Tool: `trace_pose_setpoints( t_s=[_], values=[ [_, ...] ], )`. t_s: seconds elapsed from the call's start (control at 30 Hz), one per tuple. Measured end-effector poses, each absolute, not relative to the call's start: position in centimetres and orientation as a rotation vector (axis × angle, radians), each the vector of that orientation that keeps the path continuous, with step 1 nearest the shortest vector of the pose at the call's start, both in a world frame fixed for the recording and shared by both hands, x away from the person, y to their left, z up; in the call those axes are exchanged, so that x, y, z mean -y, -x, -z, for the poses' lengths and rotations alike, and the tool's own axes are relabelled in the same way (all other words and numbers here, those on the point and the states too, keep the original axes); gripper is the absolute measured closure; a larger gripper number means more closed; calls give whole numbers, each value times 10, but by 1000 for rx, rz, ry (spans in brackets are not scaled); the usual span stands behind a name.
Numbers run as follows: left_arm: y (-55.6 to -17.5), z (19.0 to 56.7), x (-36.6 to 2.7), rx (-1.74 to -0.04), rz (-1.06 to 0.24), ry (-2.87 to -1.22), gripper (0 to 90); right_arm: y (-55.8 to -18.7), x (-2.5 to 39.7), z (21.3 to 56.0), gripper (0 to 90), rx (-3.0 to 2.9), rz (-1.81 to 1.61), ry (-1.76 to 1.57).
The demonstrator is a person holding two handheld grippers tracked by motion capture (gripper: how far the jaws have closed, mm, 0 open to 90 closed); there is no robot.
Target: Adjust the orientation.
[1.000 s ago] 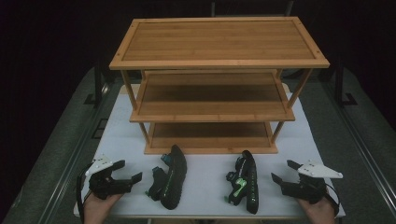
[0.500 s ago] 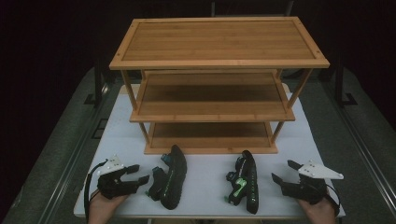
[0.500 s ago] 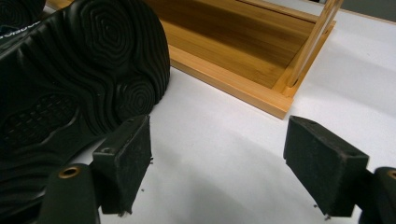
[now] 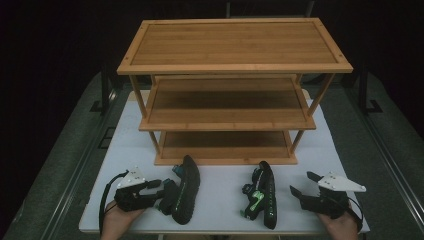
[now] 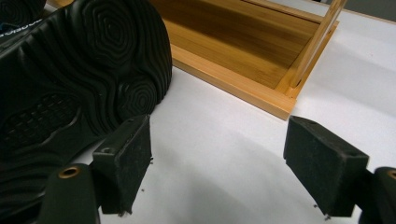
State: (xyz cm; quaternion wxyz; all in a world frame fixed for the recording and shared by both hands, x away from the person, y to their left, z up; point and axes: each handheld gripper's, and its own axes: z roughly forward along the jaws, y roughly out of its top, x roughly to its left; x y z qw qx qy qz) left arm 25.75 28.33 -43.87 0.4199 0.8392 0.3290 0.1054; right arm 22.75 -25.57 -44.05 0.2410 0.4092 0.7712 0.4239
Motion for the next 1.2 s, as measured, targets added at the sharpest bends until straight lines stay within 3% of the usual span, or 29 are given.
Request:
trace_pose_setpoints(
  t_s=[0.2,0.5,0.9,1.2],
  values=[
    [-258,436,-275,-771,-243,-2097,650,-227,255,441,227,-2110,-1157,-1118],
    [-255,425,-273,-717,-232,-2069,630,-227,254,440,227,-2108,-1169,-1115],
    [-256,414,-266,-626,-247,-2059,713,-226,252,439,227,-2101,-1172,-1113],
    [-260,412,-262,-602,-209,-2032,699,-225,252,438,227,-2095,-1178,-1110]
  ],
)
